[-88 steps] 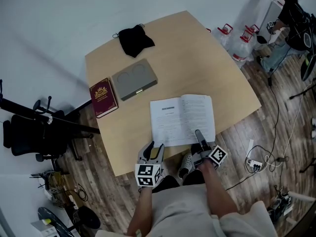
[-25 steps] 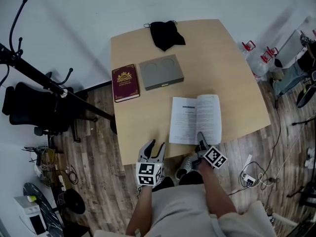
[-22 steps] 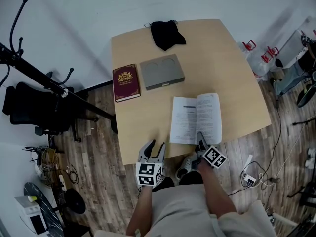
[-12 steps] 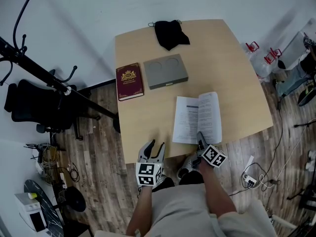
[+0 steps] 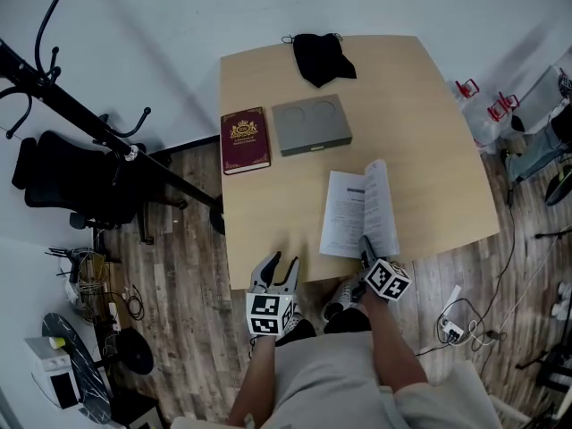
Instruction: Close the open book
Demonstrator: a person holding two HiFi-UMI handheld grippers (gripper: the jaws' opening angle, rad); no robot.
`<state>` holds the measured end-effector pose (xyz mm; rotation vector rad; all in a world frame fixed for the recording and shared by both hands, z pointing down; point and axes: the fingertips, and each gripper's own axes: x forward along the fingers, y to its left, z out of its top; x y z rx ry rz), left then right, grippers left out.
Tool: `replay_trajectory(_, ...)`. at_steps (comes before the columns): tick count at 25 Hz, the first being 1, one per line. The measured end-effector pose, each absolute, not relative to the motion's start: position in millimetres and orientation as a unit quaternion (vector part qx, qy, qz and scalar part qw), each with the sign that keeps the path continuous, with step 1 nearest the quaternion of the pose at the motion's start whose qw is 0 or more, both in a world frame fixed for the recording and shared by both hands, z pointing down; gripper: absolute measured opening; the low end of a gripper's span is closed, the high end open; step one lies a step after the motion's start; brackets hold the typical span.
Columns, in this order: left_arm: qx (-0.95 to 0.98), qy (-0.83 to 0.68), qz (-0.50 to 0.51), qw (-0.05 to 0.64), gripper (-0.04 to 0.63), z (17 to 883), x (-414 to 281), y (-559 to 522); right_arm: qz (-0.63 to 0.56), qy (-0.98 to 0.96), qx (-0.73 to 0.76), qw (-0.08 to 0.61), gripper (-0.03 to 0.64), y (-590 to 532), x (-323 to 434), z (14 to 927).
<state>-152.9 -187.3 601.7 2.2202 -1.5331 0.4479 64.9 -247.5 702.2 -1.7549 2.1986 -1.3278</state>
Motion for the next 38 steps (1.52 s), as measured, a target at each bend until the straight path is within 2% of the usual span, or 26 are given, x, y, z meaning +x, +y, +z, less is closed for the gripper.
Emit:
replay_trajectory(5,0.793,-0.551,0.160,0.203,0.181,601.6,-158.3,-183.4,-0.417,0.712,-0.565,-0.002,0.149,-248.5,56.1,699.4)
replay_trajectory(13,0.789,-0.558,0.161,0.203,0.181,599.4,-170.6,-176.8,-0.373,0.723,-0.576,-0.077,0.178,-248.4,44.2,698.2)
replay_trajectory(18,0.783,-0.567,0.161,0.202,0.181,598.3,-182.5,-171.6,-0.323,0.735,-0.575,-0.159,0.219,-246.5,32.3,700.4)
replay_trajectory(23,0.774,-0.578,0.160,0.202,0.181,597.0,-199.1,-162.7,-0.273,0.739,-0.569,-0.233,0.225,-240.4,19.7,704.4)
replay_trajectory(38,0.777,-0.576,0.157,0.199,0.181,594.5,-215.8,-136.6,-0.270,0.741,-0.565,-0.242,0.238,-210.7,0.9,703.7)
